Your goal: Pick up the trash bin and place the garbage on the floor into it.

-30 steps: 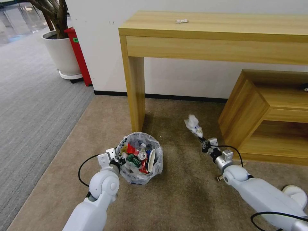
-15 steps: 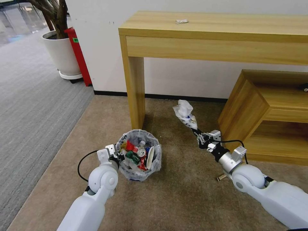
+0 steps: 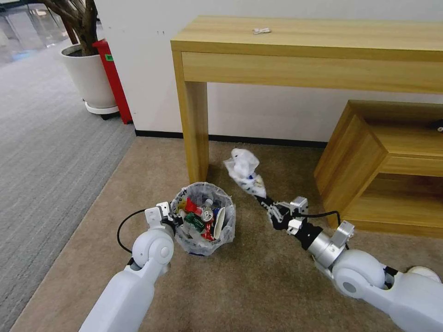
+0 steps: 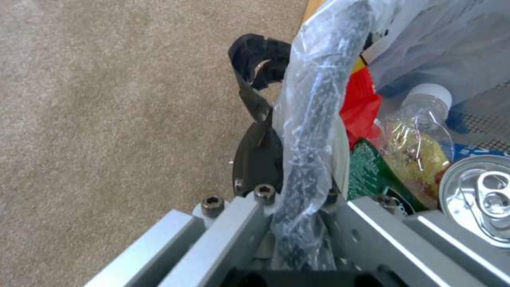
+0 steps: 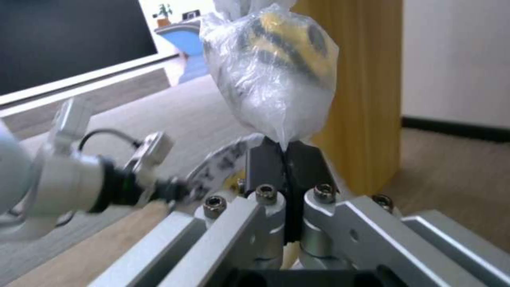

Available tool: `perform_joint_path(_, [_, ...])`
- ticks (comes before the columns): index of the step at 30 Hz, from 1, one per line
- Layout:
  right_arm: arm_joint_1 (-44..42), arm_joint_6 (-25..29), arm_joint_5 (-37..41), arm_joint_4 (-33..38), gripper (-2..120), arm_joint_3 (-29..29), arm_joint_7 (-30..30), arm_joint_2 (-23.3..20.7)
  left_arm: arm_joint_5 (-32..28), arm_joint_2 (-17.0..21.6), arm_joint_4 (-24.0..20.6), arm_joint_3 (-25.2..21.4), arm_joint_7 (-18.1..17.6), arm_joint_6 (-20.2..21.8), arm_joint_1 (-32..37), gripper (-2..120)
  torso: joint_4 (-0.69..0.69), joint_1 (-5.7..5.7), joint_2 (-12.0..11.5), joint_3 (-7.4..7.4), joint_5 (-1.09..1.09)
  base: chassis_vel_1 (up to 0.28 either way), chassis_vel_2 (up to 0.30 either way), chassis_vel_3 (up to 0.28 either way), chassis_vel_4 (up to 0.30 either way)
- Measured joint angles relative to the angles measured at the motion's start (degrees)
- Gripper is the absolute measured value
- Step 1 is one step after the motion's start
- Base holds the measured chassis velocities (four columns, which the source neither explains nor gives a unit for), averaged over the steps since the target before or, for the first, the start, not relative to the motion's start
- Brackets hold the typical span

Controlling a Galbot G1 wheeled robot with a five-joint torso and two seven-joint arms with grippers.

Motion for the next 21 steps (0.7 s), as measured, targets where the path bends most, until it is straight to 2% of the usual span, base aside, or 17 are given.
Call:
perform_joint_path(13, [3.07, 0.95, -0.20, -5.68, 0, -8.22, -1.05, 4.24, -1.10, 1.33, -1.69, 1.80, -0.66, 0.31, -0.74, 0, -0.01, 0.00, 0.00, 0.00, 0.00, 0.000, 0.000, 0.000, 0.000])
perform_joint_path(16, [8.02, 1.18, -0.06, -8.67, 0, -13.40, -0.89, 7.20, -1.02, 1.51, -3.27, 2.57, -0.83, 0.47, 0.05, 0, 0.00, 0.01, 0.00, 0.00, -0.01, 0.000, 0.000, 0.000, 0.000])
perform_joint_path(17, [8.02, 1.18, -0.06, -8.67, 0, -13.40, -0.89, 7.20, -1.02, 1.51, -3.27, 2.57, -0.83, 0.47, 0.05, 0, 0.00, 0.01, 0.00, 0.00, -0.01, 0.000, 0.000, 0.000, 0.000])
perform_joint_path(19, [12.60, 1.19, 1.08, -10.90, 0, -17.52, -0.11, 10.18, -0.75, 1.53, -4.66, 3.09, -0.89, 0.54, 0.92, 0, 0.01, 0.00, 0.00, 0.00, 0.00, 0.000, 0.000, 0.000, 0.000])
perform_joint_path(21, [13.61, 1.15, 1.41, -11.64, 0, -18.43, 0.14, 11.12, -0.66, 1.61, -5.10, 3.19, -0.89, 0.56, 1.24, 0, 0.00, 0.01, 0.00, 0.00, -0.01, 0.000, 0.000, 0.000, 0.000])
